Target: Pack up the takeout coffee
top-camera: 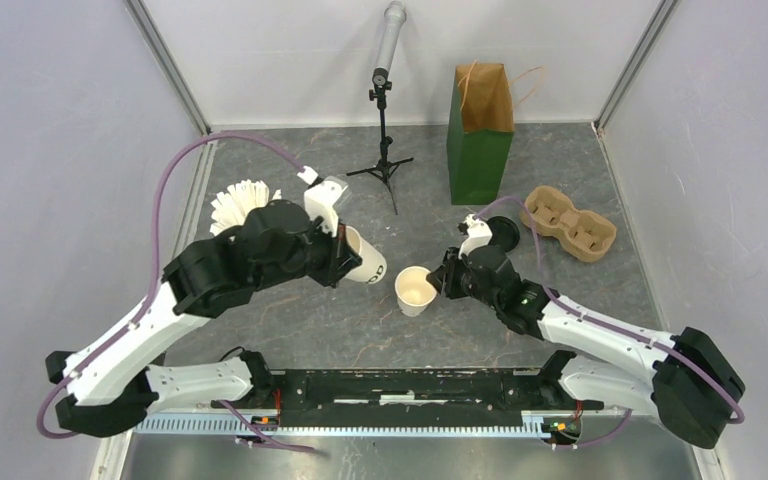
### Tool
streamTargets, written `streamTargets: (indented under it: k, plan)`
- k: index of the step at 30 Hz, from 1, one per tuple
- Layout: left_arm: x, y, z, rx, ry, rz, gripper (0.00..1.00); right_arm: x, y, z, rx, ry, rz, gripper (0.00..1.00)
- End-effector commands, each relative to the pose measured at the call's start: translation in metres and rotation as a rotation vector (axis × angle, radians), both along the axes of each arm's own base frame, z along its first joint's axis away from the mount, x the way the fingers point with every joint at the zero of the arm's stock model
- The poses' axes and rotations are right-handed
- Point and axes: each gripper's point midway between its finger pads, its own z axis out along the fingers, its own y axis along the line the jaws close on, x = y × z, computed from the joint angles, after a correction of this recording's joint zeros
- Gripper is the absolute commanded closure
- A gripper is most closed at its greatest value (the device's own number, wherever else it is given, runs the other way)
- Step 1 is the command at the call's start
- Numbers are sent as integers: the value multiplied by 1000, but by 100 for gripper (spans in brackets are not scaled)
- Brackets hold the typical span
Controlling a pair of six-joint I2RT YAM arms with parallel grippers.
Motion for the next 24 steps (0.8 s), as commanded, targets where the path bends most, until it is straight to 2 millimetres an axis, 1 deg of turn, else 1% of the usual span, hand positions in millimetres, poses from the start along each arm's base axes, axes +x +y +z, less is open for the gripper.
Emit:
streamTargets:
  k: [1, 3, 7, 9, 11, 14, 16, 17, 18, 20, 23, 24]
  plan:
    - [-11, 18, -4, -3, 9, 17, 98, 21, 24, 42, 124, -77, -9, 75]
    - [-15, 25, -3, -15, 8, 23, 98, 27, 37, 46, 129, -69, 6, 78]
    - [-22, 37, 4, -57, -13, 30, 98, 41, 71, 53, 138, -47, 37, 79]
    - [-24, 43, 9, -75, -30, 34, 98, 52, 89, 64, 151, -62, 39, 80]
    - [-26, 47, 11, -83, -42, 37, 98, 61, 107, 72, 159, -69, 47, 81]
    - [-29, 53, 16, -97, -56, 36, 98, 80, 131, 82, 172, -94, 32, 84]
    - [-31, 57, 16, -95, -62, 34, 98, 91, 146, 81, 182, -93, 29, 85]
    - [-31, 59, 15, -90, -64, 37, 98, 95, 152, 75, 174, -81, 29, 85]
    - [-32, 61, 15, -88, -67, 40, 98, 99, 158, 76, 167, -77, 32, 85]
    - [-32, 65, 14, -83, -71, 48, 98, 104, 162, 70, 114, -75, 27, 84]
    - [-32, 70, 14, -87, -83, 61, 98, 107, 155, 61, -19, -84, -1, 72]
    - [-31, 72, 15, -86, -89, 70, 98, 105, 154, 57, -56, -83, -1, 69]
